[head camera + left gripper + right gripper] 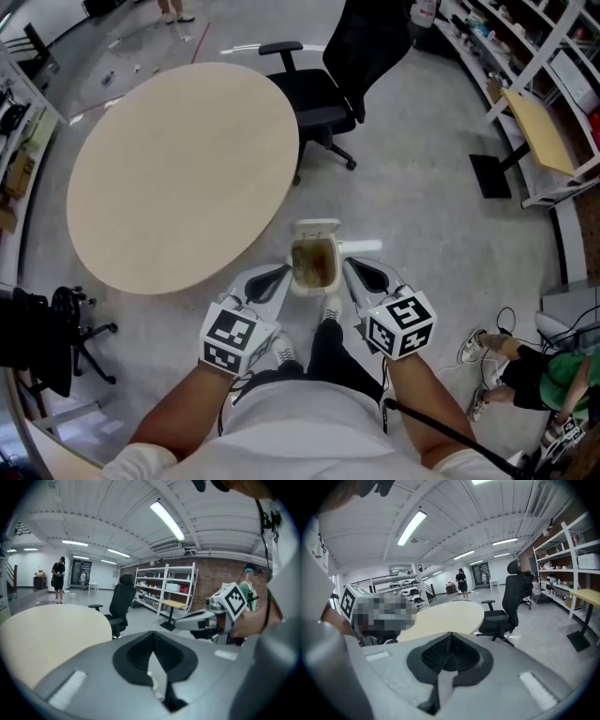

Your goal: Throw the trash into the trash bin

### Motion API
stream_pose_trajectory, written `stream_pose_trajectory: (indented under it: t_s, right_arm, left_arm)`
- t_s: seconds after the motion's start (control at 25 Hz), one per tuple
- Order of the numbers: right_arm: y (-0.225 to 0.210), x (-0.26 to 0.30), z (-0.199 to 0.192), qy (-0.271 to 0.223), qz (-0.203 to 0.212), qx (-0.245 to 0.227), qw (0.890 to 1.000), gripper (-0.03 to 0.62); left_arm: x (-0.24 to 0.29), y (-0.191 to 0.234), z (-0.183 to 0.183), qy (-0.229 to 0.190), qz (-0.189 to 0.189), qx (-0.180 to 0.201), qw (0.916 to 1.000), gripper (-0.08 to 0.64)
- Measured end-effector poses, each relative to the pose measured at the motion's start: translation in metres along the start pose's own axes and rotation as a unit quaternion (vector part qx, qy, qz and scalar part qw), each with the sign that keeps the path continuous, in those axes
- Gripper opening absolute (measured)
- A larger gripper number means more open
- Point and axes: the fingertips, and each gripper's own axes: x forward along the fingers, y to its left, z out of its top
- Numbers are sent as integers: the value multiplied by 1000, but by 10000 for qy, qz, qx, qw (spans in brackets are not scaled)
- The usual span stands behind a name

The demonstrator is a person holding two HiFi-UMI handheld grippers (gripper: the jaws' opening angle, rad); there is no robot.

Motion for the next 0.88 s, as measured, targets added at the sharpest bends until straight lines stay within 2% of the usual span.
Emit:
stream_pose_trajectory:
  t_s: [0.24, 0.44, 0.68, 0.88]
  right_arm:
    - [39, -42, 32, -566, -169, -149, 9981, 2]
    - [61, -70, 47, -853, -368, -317, 9952, 2]
    - [63, -86, 57, -981, -478, -385, 9933, 2]
    - [62, -93, 67, -1070, -364, -455, 9925, 2]
  left_arm:
    - [-34, -22, 37, -526, -188, 329, 9979, 8]
    - [-57, -41, 42, -602, -479, 641, 9950, 8]
    - [-74, -40, 52, -772, -313, 622, 9946, 8]
    - [-76, -44, 59, -905, -177, 566, 9941, 8]
